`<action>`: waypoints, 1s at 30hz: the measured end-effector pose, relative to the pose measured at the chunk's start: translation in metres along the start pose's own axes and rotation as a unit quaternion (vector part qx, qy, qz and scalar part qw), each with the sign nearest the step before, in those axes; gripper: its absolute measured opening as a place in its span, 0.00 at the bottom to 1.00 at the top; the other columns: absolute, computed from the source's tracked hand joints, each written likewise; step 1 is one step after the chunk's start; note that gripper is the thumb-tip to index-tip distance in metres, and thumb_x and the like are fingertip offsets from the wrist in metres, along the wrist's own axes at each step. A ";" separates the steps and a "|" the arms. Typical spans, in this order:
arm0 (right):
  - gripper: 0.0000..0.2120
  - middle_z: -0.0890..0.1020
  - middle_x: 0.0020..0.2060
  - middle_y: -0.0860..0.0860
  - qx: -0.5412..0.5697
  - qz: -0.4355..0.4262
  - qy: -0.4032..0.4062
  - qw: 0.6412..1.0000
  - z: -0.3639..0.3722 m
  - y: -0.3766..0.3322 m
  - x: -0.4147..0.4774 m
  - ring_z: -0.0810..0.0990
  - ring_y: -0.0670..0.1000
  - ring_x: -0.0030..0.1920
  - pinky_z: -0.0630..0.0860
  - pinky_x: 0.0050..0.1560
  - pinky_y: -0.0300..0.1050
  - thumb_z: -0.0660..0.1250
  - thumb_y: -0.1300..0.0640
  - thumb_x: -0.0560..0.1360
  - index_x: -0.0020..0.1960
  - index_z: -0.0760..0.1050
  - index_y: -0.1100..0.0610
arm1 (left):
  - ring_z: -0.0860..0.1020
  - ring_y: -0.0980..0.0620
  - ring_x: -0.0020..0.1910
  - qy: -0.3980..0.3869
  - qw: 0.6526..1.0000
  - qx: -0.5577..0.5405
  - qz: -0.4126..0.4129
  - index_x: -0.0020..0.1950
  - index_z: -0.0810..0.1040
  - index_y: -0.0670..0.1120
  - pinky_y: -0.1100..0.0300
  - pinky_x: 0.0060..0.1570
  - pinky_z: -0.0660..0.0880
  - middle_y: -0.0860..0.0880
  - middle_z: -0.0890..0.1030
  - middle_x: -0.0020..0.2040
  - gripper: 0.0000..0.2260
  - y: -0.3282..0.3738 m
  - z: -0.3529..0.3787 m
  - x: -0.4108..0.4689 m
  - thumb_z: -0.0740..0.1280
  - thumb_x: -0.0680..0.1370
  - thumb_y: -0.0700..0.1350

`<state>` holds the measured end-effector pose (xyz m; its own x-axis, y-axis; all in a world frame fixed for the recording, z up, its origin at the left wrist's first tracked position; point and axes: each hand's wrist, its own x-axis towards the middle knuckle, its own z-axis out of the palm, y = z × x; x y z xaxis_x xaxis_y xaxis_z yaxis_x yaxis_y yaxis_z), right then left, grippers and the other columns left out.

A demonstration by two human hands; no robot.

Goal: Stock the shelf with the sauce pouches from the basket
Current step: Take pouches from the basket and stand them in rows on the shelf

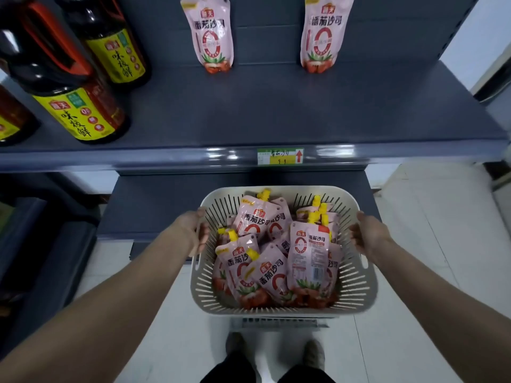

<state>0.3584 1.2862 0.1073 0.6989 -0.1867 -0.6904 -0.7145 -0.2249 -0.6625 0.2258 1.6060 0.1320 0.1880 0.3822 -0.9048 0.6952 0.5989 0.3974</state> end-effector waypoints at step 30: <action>0.29 0.80 0.53 0.58 -0.497 -0.175 -0.109 0.843 0.066 -0.002 -0.022 0.78 0.59 0.56 0.75 0.56 0.49 0.60 0.35 0.72 0.58 0.74 0.59 | 0.76 0.44 0.58 0.006 0.863 0.402 0.308 0.61 0.74 0.40 0.57 0.54 0.75 0.43 0.78 0.60 0.20 -0.078 0.065 0.006 0.72 0.70 0.39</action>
<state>0.3421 1.3538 0.1044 0.7614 0.2143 -0.6118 -0.0094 -0.9400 -0.3410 0.2184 1.5158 0.0852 0.6888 0.4641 -0.5570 0.7239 -0.3985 0.5632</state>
